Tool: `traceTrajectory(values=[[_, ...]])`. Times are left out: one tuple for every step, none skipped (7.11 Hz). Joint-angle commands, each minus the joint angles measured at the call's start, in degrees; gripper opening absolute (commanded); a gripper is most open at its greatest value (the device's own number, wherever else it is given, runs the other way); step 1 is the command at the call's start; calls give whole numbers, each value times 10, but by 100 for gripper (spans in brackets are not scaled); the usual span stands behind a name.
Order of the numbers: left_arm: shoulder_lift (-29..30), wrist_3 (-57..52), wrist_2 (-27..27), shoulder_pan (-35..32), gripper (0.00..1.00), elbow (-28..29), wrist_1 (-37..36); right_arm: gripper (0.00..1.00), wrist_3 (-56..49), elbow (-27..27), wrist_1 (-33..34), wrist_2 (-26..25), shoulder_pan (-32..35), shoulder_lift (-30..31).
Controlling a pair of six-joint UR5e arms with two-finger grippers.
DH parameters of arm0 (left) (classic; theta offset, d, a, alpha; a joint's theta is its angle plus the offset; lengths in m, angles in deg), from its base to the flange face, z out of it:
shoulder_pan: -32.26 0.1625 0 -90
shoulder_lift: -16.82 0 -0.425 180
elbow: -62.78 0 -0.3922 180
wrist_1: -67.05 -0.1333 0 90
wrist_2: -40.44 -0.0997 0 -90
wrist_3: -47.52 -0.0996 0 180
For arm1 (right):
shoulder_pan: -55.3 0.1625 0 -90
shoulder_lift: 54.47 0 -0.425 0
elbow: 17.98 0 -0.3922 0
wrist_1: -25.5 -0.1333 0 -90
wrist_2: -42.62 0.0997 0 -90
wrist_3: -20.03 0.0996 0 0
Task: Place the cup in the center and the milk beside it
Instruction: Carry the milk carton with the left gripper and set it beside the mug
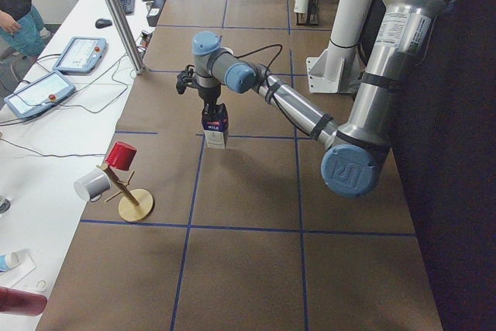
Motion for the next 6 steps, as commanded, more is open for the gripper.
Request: traceTrajectory(values=[[128, 122, -29, 84, 42, 10, -83, 100, 0, -1, 0, 0, 0, 0], [185, 189, -73, 139, 42, 42, -82, 100, 0, 1, 0, 1, 0, 0], [257, 237, -77, 169, 42, 104, -79, 100, 0, 1, 0, 1, 0, 1], [310, 260, -78, 184, 42, 156, -76, 100, 0, 3, 0, 1, 0, 1], [331, 276, -103, 199, 42, 193, -42, 100, 0, 3, 0, 0, 0, 1], [332, 283, -112, 207, 43, 214, -8, 100, 0, 3, 0, 1, 0, 0]])
